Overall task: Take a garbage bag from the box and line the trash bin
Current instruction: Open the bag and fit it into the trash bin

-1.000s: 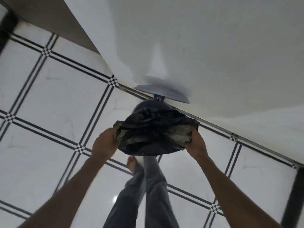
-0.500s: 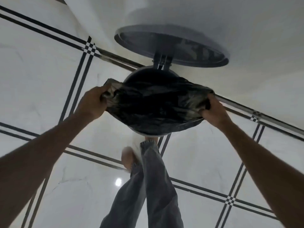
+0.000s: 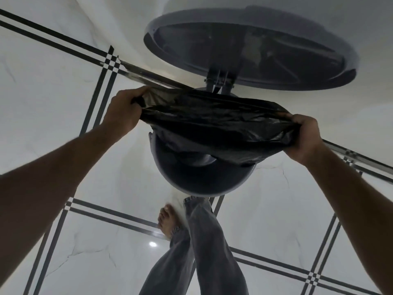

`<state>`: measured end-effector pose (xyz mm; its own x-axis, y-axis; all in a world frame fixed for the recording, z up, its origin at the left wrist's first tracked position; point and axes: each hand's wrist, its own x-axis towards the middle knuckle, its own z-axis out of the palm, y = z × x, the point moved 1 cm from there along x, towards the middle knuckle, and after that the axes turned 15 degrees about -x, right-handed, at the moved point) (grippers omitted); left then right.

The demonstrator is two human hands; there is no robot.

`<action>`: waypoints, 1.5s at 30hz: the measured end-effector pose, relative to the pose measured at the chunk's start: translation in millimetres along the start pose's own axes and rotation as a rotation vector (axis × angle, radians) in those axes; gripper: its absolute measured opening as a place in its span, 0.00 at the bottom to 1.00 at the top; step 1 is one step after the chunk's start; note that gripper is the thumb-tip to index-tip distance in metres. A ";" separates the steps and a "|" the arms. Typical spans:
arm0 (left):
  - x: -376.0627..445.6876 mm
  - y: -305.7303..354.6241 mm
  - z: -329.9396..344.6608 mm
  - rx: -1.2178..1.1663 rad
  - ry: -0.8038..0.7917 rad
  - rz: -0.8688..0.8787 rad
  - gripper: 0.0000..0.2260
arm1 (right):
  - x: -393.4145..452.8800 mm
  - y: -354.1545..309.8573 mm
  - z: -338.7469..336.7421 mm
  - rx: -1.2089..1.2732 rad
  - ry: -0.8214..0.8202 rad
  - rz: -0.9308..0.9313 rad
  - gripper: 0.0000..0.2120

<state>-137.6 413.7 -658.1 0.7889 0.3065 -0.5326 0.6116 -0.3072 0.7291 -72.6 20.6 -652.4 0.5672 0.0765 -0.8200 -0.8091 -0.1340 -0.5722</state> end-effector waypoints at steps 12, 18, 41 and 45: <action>12.6 -22.1 16.0 0.186 0.083 0.130 0.22 | 25.0 6.3 5.9 -0.233 -0.105 0.136 0.17; 13.8 -15.9 7.3 0.280 0.025 0.314 0.21 | 26.3 3.2 -0.5 -0.080 -0.169 0.084 0.18; -47.1 -53.9 -5.4 -0.325 -0.198 -0.194 0.12 | -55.0 135.1 14.5 0.148 0.041 0.204 0.20; -46.3 -43.9 -17.1 -0.277 -0.326 -0.162 0.11 | -60.9 138.8 23.7 -0.019 0.049 0.193 0.34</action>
<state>-201.9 428.5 -658.1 0.6893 0.0178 -0.7243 0.7245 -0.0126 0.6891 -223.1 20.8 -682.3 0.4091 -0.0008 -0.9125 -0.9008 -0.1601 -0.4037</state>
